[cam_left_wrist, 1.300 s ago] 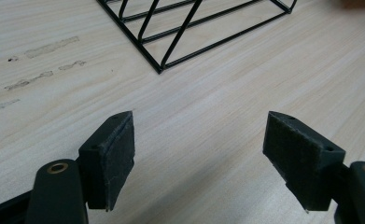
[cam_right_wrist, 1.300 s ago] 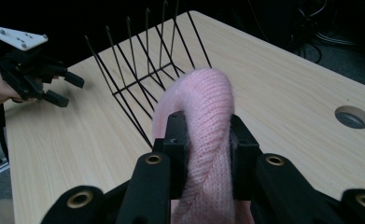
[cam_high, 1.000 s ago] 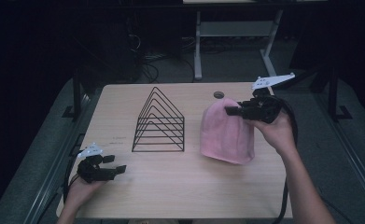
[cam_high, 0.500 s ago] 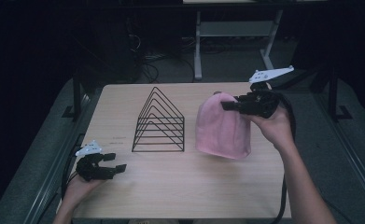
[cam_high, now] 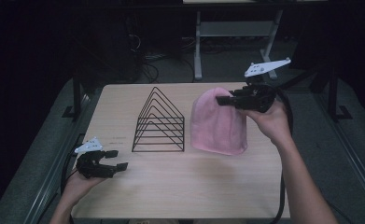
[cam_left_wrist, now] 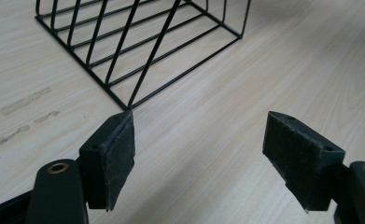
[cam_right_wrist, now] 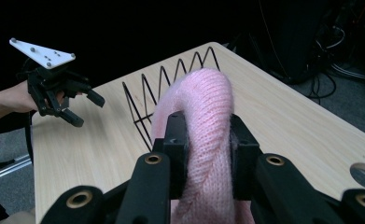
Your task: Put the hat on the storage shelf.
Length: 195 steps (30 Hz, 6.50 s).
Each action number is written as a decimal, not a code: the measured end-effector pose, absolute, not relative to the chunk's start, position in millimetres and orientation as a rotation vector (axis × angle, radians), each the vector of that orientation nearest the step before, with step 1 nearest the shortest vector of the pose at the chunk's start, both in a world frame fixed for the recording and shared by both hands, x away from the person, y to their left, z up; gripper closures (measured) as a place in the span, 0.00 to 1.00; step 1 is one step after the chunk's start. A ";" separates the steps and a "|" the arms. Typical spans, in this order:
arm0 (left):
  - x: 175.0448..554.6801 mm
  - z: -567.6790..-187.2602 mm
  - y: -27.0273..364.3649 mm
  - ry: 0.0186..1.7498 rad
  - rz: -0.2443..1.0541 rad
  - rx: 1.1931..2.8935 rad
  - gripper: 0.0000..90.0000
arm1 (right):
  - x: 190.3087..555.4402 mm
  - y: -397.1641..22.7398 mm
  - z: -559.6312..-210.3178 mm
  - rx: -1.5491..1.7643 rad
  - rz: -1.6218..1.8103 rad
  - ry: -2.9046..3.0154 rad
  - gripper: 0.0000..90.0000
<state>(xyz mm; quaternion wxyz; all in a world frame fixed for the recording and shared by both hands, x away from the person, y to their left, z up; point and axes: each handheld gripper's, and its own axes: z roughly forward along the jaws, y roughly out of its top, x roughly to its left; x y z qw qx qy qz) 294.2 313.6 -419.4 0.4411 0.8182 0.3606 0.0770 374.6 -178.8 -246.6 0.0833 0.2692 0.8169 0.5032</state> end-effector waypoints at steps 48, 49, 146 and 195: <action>314.3 -321.1 270.2 0.614 0.135 2.057 0.28 | 382.8 -108.3 -186.2 0.543 1.592 2.455 0.82; 315.3 -320.0 269.1 0.609 0.132 2.058 0.28 | 383.2 -106.4 -185.3 0.540 1.595 2.457 0.82; 402.6 -307.9 272.7 0.713 0.224 2.096 0.86 | 466.0 -35.1 -204.5 0.435 1.654 2.463 0.81; 389.5 -353.6 284.8 0.753 0.222 2.204 0.92 | 437.3 -13.6 -241.0 0.380 1.598 2.621 0.79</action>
